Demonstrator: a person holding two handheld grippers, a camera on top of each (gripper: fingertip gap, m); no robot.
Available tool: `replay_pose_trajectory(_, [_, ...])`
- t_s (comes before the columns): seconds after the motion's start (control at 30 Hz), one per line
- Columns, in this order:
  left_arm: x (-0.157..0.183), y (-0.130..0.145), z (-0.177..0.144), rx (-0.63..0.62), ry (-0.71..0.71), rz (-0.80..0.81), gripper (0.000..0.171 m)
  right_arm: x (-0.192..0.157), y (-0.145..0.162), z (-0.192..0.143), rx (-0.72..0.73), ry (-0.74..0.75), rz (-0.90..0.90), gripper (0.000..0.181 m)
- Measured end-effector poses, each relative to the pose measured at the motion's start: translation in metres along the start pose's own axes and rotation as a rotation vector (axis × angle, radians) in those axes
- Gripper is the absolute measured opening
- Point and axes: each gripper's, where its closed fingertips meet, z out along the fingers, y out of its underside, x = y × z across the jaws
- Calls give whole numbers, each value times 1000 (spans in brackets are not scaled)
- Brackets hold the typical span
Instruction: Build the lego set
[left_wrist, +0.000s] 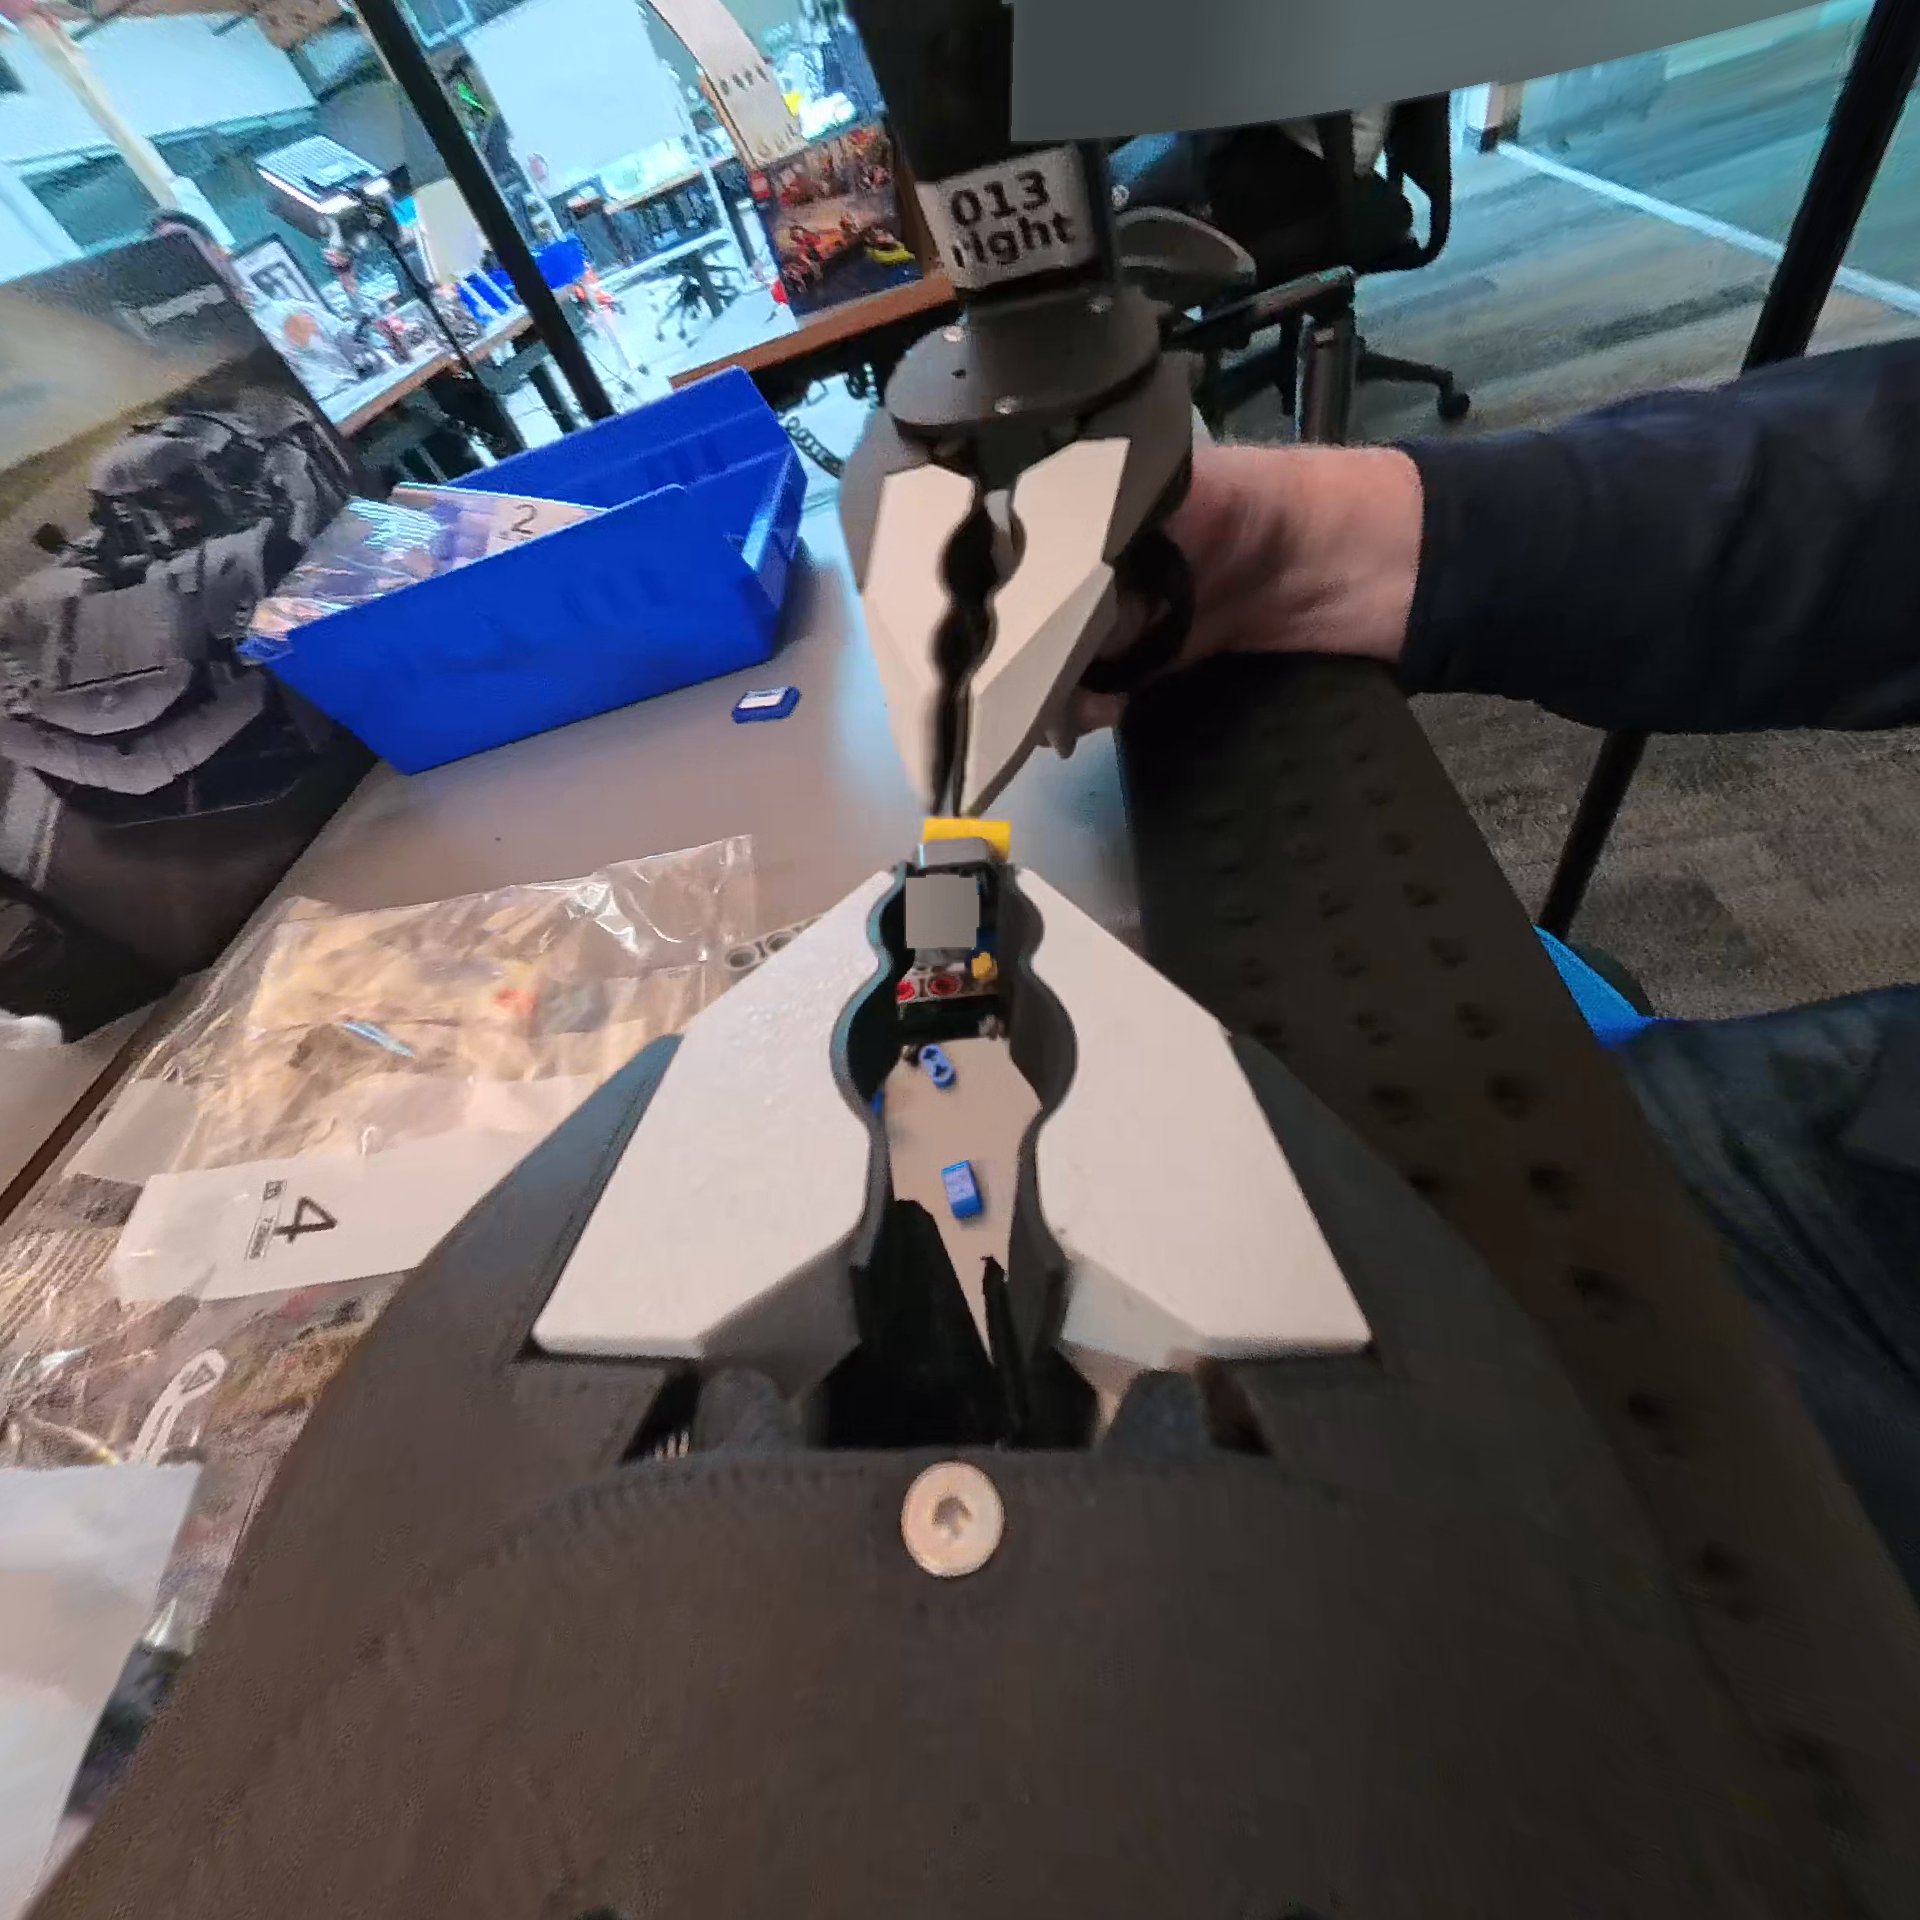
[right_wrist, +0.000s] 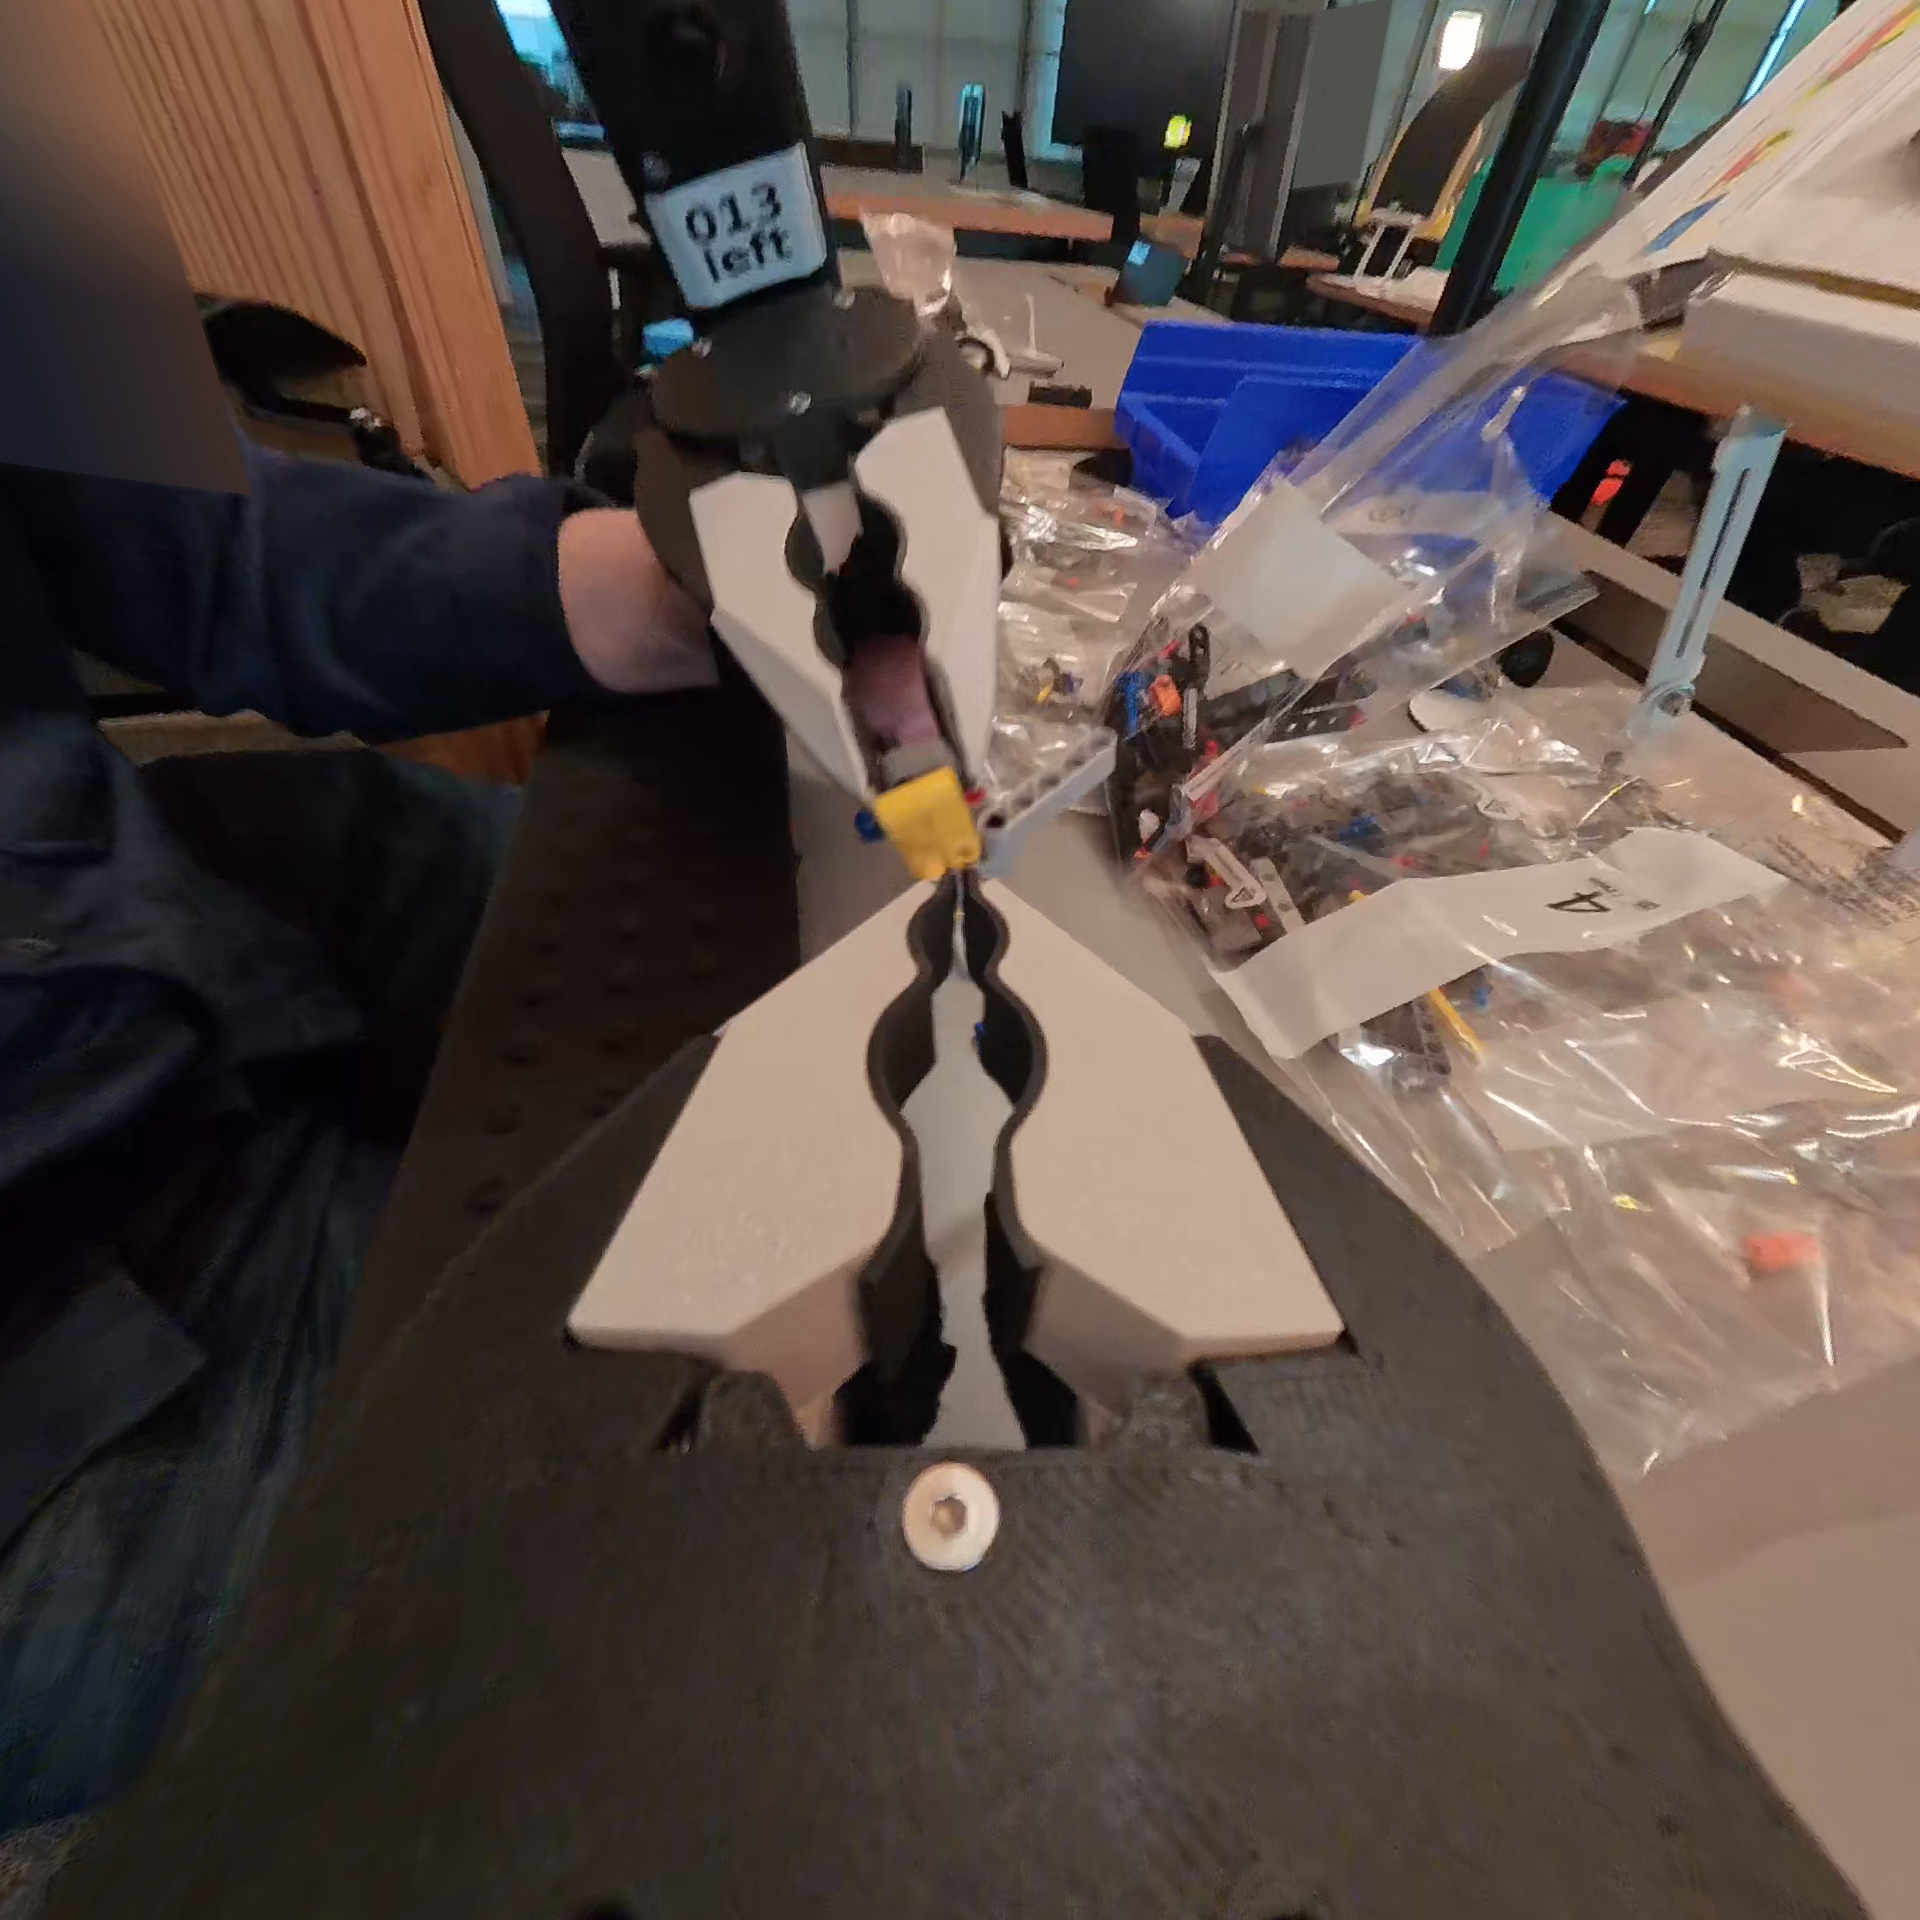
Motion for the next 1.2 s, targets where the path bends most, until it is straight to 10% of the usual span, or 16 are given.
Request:
replay_pose_trajectory(0.27, [24, 10, 19, -132, -13, 272, 15, 5, -4, 1, 72, -127, 289, 27])
replay_pose_trajectory(0.53, [33, 16, 28, -215, -57, 448, 14, -4, 13, 12, -45, -188, 300, 9])
replay_pose_trajectory(1.13, [4, 9, 9, -103, -86, 180, 0, 4, -17, -21, 138, -86, 180, 4])
replay_pose_trajectory(1.2, [0, 9, 10, -93, -80, 119, 18, 5, -16, -19, 125, -63, 155, 4])
